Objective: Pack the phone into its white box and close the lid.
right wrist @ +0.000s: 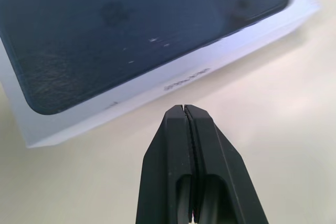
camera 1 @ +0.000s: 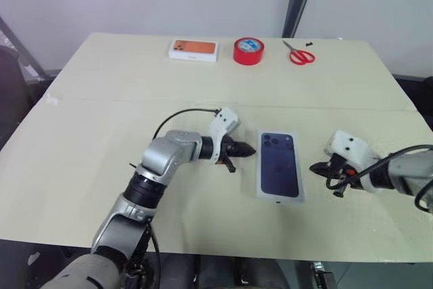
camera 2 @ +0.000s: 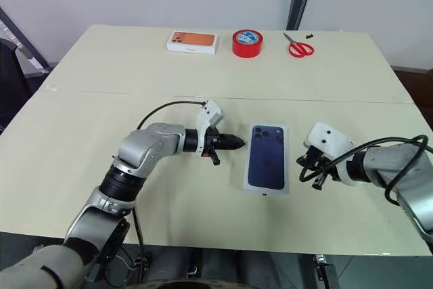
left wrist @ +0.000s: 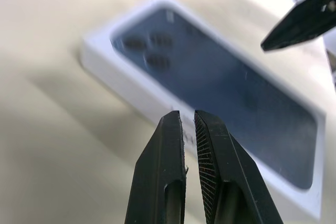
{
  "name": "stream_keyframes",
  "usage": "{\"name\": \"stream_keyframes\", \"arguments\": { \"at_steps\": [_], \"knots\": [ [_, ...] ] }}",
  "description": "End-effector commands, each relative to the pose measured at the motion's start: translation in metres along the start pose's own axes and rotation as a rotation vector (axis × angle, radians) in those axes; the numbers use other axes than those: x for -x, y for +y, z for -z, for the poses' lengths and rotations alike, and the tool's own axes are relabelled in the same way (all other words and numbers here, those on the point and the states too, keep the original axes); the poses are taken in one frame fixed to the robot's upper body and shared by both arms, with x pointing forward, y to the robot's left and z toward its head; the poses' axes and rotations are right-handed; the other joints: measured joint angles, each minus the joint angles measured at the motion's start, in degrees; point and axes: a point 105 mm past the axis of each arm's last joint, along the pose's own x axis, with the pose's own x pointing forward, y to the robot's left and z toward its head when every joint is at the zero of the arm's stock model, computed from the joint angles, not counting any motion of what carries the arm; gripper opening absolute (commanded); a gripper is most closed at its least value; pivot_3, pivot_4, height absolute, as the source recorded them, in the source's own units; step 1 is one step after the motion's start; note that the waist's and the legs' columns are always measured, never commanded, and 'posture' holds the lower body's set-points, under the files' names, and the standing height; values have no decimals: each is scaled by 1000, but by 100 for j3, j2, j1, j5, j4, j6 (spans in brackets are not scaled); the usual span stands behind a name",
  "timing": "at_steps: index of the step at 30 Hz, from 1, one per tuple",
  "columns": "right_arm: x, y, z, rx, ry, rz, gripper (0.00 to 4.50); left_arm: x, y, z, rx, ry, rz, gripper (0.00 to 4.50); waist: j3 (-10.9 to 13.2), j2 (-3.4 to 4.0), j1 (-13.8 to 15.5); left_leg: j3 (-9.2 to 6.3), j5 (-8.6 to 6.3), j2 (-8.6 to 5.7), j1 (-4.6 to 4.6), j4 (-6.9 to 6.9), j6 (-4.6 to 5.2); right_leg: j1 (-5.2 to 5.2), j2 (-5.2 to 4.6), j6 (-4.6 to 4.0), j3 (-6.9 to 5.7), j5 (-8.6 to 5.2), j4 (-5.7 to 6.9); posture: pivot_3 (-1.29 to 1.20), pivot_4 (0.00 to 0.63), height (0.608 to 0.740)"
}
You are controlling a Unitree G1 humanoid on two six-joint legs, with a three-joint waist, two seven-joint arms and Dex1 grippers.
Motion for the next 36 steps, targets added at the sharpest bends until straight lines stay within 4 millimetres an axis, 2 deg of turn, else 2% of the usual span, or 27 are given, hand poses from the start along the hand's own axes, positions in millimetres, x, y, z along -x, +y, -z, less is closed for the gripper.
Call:
{"name": "stream_keyframes", "arguments": {
  "at_steps": [1, 3, 6, 8, 11, 14, 18, 20, 21, 23, 25, 30, 34, 36],
  "knots": [
    [12, 14, -21, 33, -103, -71, 24, -11, -1, -30, -60, -74, 7, 465, 0, 0, 7, 0, 0, 0, 0, 0, 0, 1, 0, 0, 0, 0, 0, 0, 150, 729],
    [9, 32, -23, 24, -116, -147, 24, -24, 4, -27, -71, -27, -16, 465, 1, -2, 11, 0, -1, -1, 0, 0, 1, 4, 1, 1, -1, 0, -3, 0, 150, 729],
    [-2, 55, -13, 24, -71, -213, 24, -41, 11, -10, -102, 78, -42, 465, 1, -3, 9, -1, -3, -2, 1, 0, 5, 7, 3, 4, -2, -1, -5, 0, 150, 729],
    [-9, 61, -4, 21, -32, -216, 24, -49, 12, 1, -120, 137, -39, 465, 2, -3, -16, 0, -3, -3, 2, 0, 5, 6, 3, 4, 0, -1, -4, 0, 150, 729],
    [-18, 60, 10, 27, 37, -177, 24, -56, 14, 18, -162, 223, -47, 465, -1, 0, -2, 0, -3, -2, 9, 1, 5, 8, 5, 4, 1, -2, 4, 0, 150, 729],
    [-17, 54, 11, 36, 47, -146, 24, -56, 14, 14, -152, 194, -49, 465, -2, -5, 0, 0, -3, -2, 14, 1, 5, 19, 4, 3, 1, -2, -2, 0, 150, 729],
    [-9, 35, -7, 52, -51, -70, 24, -42, 18, -15, -154, 38, -74, 465, -1, -7, -17, -2, -3, -1, 11, 1, 5, 16, 3, 4, 0, -2, -2, 0, 150, 729],
    [-4, 11, -23, 23, -158, 31, 24, -15, 27, -36, -195, -102, -133, 465, 3, -7, -71, -1, -2, -1, 9, 1, 4, 9, 3, 4, 3, -2, 1, 0, 150, 729],
    [0, -2, -30, 5, -211, 75, 24, 7, 33, -43, -217, -168, -181, 465, 4, -4, -106, 1, -1, 3, 9, 0, 3, 4, 5, 3, 5, -1, 6, 0, 150, 729],
    [6, -19, -35, -29, -275, 122, 24, 37, 37, -46, -248, -231, -251, 465, 3, 0, -150, 0, 2, 6, 10, -3, -3, -4, 6, 3, 6, -1, 17, 0, 150, 729],
    [9, -35, -35, -68, -316, 157, 24, 67, 41, -41, -261, -266, -322, 465, 2, 2, -138, -3, 4, 10, 11, -8, -8, -3, 8, 3, 2, -1, 17, 0, 150, 729],
    [13, -70, -31, -133, -401, 217, 24, 144, 44, -13, -269, -263, -504, 465, 4, 4, -119, 1, 4, 4, 8, -5, -8, 1, -3, 2, 4, -1, 8, 0, 150, 729],
    [9, -83, -28, -147, -435, 213, 24, 180, 40, 8, -237, -246, -606, 465, 4, 6, -98, 1, 3, 4, 7, -5, -8, 1, -7, 2, 2, -1, 5, 0, 150, 729],
    [6, -83, -28, -159, -453, 193, 24, 188, 38, 13, -221, -253, -628, 465, 5, 7, -100, 1, 3, 4, 7, -6, -7, 2, -9, 1, 1, -1, 4, 0, 150, 729]
  ]
}}
